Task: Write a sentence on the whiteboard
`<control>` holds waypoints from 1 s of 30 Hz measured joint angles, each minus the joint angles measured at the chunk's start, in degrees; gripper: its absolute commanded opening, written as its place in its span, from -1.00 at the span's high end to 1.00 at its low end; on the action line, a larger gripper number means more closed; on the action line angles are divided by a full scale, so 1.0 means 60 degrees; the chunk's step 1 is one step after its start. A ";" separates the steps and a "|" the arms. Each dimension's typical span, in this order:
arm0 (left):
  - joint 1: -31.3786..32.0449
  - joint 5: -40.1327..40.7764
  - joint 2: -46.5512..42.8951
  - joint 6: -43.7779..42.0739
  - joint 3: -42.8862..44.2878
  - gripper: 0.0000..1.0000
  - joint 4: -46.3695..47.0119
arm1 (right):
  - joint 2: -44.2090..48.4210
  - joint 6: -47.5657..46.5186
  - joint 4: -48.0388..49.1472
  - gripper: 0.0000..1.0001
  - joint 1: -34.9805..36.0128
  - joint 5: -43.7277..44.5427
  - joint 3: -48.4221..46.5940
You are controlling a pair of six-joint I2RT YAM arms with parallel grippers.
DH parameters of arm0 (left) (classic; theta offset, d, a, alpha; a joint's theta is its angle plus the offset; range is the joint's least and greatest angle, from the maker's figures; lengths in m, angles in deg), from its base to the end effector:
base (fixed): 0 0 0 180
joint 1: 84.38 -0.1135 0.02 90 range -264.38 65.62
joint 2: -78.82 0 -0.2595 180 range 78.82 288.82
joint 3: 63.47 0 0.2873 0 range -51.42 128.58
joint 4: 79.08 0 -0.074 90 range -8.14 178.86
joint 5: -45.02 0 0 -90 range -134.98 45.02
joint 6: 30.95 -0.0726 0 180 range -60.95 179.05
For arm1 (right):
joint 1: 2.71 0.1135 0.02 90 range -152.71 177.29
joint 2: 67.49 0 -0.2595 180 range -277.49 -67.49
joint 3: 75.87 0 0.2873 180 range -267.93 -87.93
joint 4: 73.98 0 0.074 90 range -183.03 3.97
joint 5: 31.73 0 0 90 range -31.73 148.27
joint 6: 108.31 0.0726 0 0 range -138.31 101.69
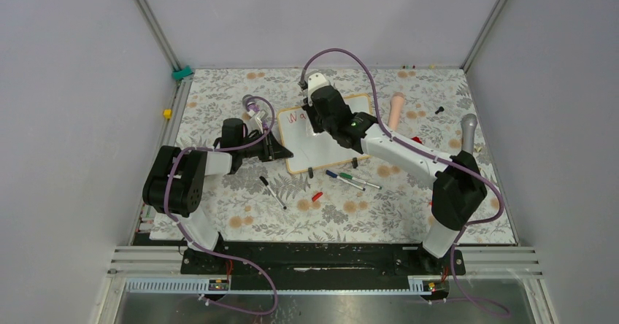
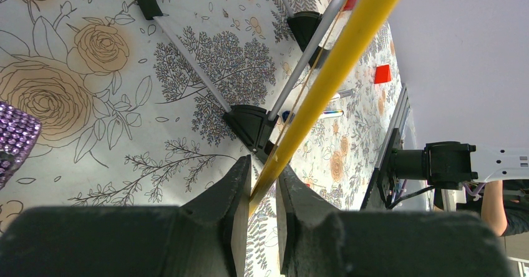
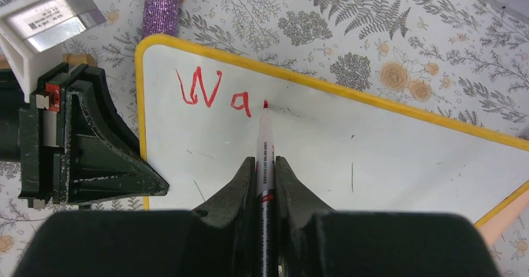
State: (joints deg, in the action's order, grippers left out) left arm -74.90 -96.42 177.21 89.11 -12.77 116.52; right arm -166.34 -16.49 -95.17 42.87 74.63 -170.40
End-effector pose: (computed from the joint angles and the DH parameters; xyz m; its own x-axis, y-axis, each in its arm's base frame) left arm 0.3381 -0.1140 0.0944 -0.8323 -0.1776 -0.5252 0.3919 0.4815 -0.7839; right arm 0.3478 0.3257 0.2864 -0.3174 -0.2803 -0.9059 -0.4976 0.8625 -0.0926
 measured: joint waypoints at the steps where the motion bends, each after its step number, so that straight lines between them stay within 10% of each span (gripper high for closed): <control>1: 0.0000 0.0000 0.0000 0.0000 0.0000 0.99 0.0000 | 0.0007 0.0000 0.0004 1.00 0.0000 -0.0004 0.0036; 30: 0.0000 0.0000 0.0000 0.0000 0.0000 0.99 -0.0004 | 0.0164 0.0157 -0.0084 1.00 -0.0004 -0.0160 0.0321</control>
State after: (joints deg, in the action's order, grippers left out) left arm -74.90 -96.42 177.21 89.11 -12.77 116.50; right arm -165.35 -15.55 -95.68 42.85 73.66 -168.48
